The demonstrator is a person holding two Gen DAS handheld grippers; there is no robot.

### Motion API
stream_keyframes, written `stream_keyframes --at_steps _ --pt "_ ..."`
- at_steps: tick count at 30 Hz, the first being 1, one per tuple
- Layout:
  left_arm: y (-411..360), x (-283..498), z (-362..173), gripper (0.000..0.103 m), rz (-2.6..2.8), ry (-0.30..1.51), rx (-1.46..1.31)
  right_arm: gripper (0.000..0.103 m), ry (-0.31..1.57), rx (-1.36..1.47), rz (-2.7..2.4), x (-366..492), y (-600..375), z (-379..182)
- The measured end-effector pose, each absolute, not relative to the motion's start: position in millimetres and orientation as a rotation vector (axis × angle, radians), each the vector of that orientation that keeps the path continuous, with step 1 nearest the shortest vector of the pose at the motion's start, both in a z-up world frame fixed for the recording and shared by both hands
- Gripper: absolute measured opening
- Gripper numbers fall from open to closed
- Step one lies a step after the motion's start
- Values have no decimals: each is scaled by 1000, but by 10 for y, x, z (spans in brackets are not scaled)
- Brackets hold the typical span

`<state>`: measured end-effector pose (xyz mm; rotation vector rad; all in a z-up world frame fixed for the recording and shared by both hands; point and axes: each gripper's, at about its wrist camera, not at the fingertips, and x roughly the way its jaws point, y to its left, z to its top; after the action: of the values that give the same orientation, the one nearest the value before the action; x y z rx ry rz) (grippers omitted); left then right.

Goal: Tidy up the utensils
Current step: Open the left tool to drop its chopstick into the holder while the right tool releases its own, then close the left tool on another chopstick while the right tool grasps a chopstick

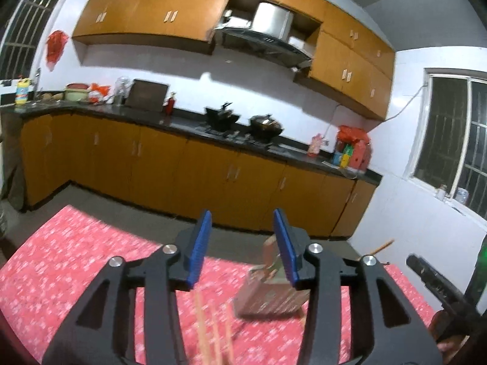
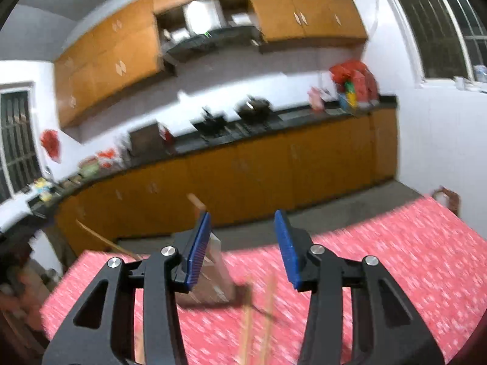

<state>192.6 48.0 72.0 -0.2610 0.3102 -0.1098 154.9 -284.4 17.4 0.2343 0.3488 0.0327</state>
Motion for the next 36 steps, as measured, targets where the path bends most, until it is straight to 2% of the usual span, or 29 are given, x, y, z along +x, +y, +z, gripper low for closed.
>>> stream_keyframes --at_steps 2,4,7,11,16,30,33,36 --pt "570 1879 520 48 -65 371 -236 42 484 243 -7 1668 -2936 -182" --pt "624 1877 290 48 -33 446 -205 24 609 258 7 1776 -2957 -509" --pt "694 1908 -126 47 -18 595 -197 16 763 275 50 1886 -2883 -961" --pt "765 1881 -535 46 -8 709 -200 15 843 267 79 1889 -2704 -1258" --pt "808 1821 -872 46 -11 787 -202 15 866 247 88 1967 -2602 -1320" --pt "589 1870 -1032 46 -52 842 -197 14 865 152 61 1971 -2505 -1404" --pt "559 1883 -1060 46 -65 853 -197 8 860 113 18 1964 -2514 -1409" --pt "527 1873 -1090 40 -85 862 -192 8 851 177 -44 1984 -2662 -1422"
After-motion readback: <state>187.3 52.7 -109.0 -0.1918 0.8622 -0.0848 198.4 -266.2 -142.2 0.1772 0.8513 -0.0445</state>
